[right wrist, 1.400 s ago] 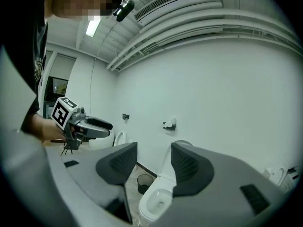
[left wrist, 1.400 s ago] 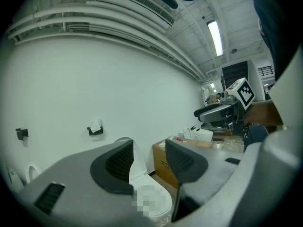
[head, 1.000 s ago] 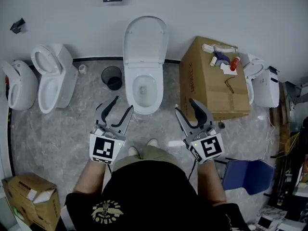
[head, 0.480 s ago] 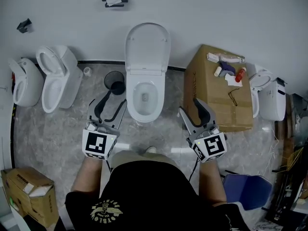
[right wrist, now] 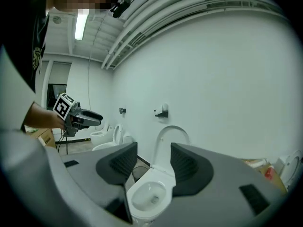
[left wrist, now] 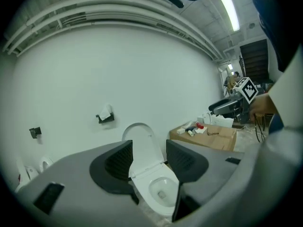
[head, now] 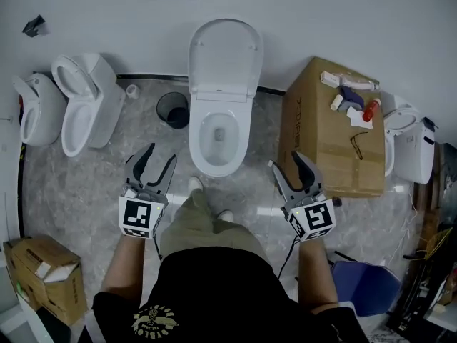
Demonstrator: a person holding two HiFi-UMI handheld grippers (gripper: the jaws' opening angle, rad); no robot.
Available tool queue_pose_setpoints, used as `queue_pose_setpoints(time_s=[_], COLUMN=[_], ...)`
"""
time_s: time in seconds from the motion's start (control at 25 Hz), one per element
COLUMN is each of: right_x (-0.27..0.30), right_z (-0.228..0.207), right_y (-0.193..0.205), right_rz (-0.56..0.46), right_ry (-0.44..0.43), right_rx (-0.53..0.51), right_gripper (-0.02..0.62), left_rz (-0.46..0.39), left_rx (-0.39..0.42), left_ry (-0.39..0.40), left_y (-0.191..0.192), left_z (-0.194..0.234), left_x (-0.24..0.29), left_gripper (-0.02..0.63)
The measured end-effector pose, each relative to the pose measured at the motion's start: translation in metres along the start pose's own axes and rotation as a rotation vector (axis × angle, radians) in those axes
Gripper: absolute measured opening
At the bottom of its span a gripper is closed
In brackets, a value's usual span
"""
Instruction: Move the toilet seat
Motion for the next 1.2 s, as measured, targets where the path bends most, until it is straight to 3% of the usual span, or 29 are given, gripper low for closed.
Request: queue_pose_setpoints(time_s=[0.16, 0.76, 1.2], right_x=[0.029, 0.135, 0.19], right_z=[-0.002, 0.016, 0.037], right_y=[0.041, 0.151, 0.248], right_rz=[0.063, 0.214, 0.333], right_ry=[-0.025, -0.11, -0.195], right_rx=[0.037, 0.072, 0.102], right_gripper=[0.221, 0.221, 0.221], left_rz=[0.079, 0.191, 0.338], left_rx=[-0.015, -0.047, -0.064], left_ry=[0.013, 0.064, 0.093], left_y=[0.038, 0.153, 0.258], left_z=[0.01, 0.055, 0.064], left_x=[0.026, 0.137, 0.177], left_gripper=[0.207, 0.207, 0.207])
Point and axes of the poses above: the fingertips, and each gripper's own axes: x forward along the fingers, z to its left, y out of its underside, the point moved 10 cm from there along -x, backward along the fingers, and after that the axes turned 12 degrees about -x, right-handed, at the moved point
